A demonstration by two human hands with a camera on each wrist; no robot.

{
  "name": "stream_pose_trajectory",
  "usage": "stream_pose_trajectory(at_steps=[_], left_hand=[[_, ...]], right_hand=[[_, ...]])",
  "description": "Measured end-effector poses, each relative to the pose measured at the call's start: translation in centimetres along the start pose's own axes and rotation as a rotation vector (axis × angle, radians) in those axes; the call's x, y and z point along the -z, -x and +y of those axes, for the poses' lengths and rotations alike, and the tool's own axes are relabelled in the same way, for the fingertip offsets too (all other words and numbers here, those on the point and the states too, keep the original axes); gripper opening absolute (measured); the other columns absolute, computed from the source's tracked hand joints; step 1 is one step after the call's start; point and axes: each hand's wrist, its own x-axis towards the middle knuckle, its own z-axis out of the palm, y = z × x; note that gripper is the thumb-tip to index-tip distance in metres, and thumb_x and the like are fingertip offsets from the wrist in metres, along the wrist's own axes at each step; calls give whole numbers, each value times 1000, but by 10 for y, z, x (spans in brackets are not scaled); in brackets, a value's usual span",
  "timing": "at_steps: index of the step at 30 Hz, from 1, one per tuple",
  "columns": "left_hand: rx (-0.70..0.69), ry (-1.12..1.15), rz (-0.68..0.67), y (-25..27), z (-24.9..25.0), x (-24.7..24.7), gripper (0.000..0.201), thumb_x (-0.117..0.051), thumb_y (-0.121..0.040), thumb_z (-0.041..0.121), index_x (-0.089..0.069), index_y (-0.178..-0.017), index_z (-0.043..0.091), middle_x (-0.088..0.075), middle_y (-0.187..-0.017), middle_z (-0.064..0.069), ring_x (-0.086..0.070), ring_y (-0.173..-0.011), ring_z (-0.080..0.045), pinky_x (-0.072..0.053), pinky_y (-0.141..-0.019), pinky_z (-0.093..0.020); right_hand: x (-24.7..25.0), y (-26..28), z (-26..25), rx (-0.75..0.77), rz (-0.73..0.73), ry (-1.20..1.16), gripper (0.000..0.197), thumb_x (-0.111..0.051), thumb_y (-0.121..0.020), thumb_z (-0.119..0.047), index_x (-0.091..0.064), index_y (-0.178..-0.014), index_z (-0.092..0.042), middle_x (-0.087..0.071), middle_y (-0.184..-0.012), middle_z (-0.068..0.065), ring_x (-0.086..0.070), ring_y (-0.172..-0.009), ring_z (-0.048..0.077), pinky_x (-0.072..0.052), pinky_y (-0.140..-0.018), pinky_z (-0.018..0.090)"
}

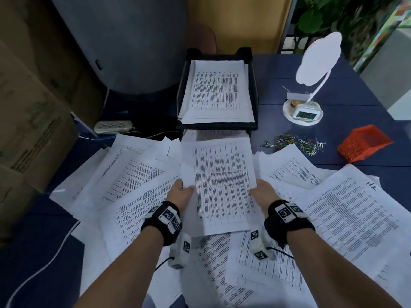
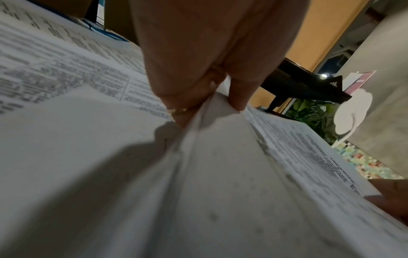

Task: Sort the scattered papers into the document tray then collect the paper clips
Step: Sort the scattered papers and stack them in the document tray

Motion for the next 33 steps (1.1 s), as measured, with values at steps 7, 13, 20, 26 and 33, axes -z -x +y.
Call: stream_pose_trajectory(at_steps=[7,13,20,26,33], left_hand=[[32,12,-84,-7,1,12,39,-56,-92,30,-45,-127,17,-55,-124,-9,-60,-101,-25,-53,-75,-32],[46,48,-112,-25,10,17,29,-54,-93,18,-40,-117,13,-57,-107,-9,-63,-88,-25,-58,-75,-37],[-19,122,-25,-62,40,24,32,-48,-96,8,-36,-126,3,-59,-85,-14,-60,-55,-16,-51,-47,-21],[-105,211,54,-93,67,25,15,-47,-95,-2,-41,-106,7,-54,-73,-10,-51,-52,-14,-45,-41,-18],[-99,509,150,-130,89,17,18,-38,-97,-8,-43,-105,7,-49,-79,-10,-50,-56,-18,-54,-54,-24]], right_hand=[[14,-5,-45,51,154,-61,35,-45,-88,3,-56,-121,4,-60,-117,21,-56,-98,26,-45,-79,30],[25,-19,-79,91,184,-3,29,-45,-90,1,-57,-115,6,-57,-98,16,-49,-83,23,-43,-69,28],[24,-24,-91,20,-128,-206,27,-50,-94,-6,-47,-120,-16,-56,-115,7,-64,-86,35,-56,-76,49],[16,-41,-92,38,50,-370,23,-37,-96,3,-44,-117,-6,-50,-107,17,-60,-39,15,-38,-34,18],[17,-71,-110,70,221,-507,18,-38,-95,7,-51,-90,-4,-56,-64,14,-59,-35,13,-47,-39,21]])
